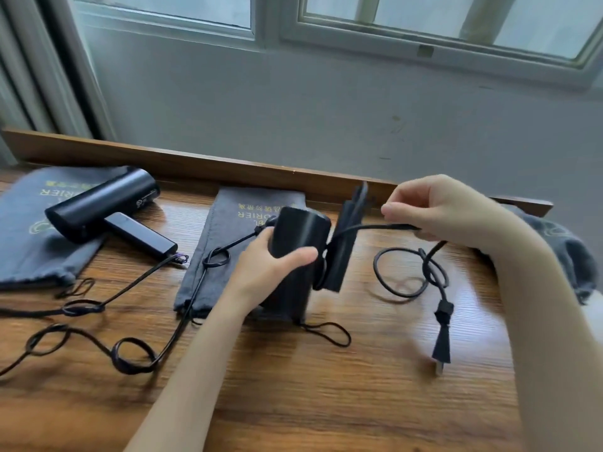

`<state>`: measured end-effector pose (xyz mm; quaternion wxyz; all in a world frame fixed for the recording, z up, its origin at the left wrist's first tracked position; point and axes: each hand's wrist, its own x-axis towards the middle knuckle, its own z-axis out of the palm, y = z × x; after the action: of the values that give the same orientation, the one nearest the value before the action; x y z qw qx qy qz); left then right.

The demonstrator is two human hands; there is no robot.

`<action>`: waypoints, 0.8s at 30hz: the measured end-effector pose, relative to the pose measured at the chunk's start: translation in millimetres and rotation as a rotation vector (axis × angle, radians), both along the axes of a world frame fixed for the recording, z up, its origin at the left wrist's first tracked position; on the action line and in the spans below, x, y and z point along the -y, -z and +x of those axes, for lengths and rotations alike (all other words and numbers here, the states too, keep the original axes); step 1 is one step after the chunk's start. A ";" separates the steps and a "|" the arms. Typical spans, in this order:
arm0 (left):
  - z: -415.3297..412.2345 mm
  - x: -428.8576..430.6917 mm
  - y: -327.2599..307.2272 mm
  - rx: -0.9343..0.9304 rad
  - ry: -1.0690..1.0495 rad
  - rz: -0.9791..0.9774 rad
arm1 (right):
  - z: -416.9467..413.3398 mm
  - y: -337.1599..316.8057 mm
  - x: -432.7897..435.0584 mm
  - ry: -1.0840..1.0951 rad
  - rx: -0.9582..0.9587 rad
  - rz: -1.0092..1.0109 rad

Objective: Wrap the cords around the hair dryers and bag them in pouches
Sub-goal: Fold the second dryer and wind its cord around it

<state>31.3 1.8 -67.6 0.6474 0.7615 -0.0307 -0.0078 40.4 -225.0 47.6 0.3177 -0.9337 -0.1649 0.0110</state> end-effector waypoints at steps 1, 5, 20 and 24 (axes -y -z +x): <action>0.0 1.2 -1.4 -0.033 -0.030 -0.122 | -2.5 4.5 -2.5 0.017 0.030 0.021; -4.4 7.9 -4.1 -0.143 -0.055 -0.561 | -10.8 34.8 -21.0 -0.076 -0.069 -0.047; -4.0 7.8 2.7 -0.106 0.339 -0.942 | 7.0 98.2 -7.3 -0.272 -0.338 -0.025; -6.5 3.5 6.3 -0.248 0.467 -0.616 | 19.3 87.2 23.9 -0.159 -0.289 -0.033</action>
<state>24.8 -1.6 -73.9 0.8247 0.4979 -0.1254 -0.2370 59.7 -248.9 -39.6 0.3210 -0.9114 -0.1907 0.1732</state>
